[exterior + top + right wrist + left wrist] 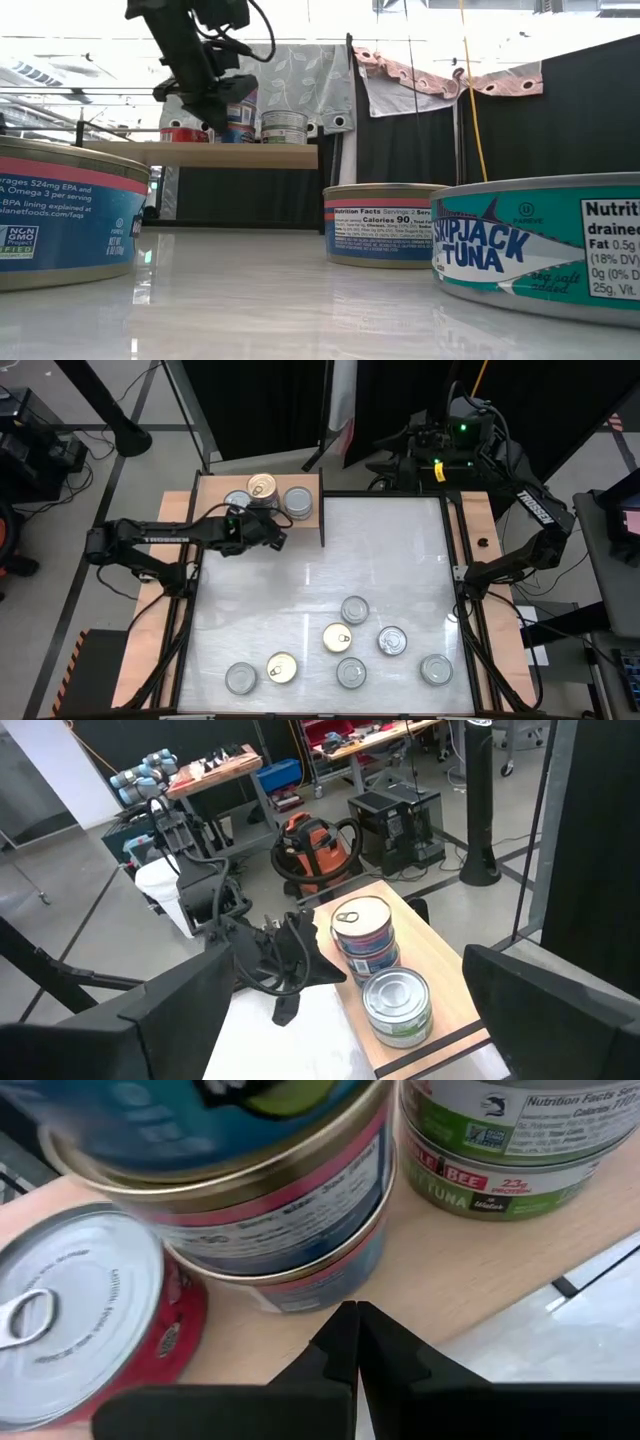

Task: Stack canned seafood by type on shelf
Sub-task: Adjust the stacked tuna cans on the shelf

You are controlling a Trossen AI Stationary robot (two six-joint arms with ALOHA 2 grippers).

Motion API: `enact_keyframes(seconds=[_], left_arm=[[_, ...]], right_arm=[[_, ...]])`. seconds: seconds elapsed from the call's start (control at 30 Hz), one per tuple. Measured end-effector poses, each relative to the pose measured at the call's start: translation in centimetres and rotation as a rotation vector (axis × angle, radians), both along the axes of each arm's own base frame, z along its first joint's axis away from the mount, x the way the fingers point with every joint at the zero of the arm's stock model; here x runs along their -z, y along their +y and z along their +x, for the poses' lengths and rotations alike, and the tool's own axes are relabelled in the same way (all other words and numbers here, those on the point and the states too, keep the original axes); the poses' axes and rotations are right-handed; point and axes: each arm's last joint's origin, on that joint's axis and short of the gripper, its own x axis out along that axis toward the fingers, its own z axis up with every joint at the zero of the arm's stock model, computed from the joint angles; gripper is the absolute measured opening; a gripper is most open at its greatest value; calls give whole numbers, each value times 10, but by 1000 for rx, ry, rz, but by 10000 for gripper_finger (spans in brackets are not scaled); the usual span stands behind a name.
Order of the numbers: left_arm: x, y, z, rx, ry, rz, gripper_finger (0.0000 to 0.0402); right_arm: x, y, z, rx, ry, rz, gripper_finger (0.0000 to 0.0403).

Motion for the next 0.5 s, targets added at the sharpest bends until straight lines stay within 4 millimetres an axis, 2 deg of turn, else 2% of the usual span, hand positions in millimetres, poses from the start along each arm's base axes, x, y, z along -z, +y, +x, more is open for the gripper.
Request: enact_keyframes(seconds=[0.23, 0.5], left_arm=[[-4, 3, 5, 36, 3, 78, 10], [-5, 10, 3, 22, 17, 86, 10]], right_arm=[[-1, 1, -2, 1, 1, 4, 380], [-1, 1, -2, -3, 3, -11, 380]])
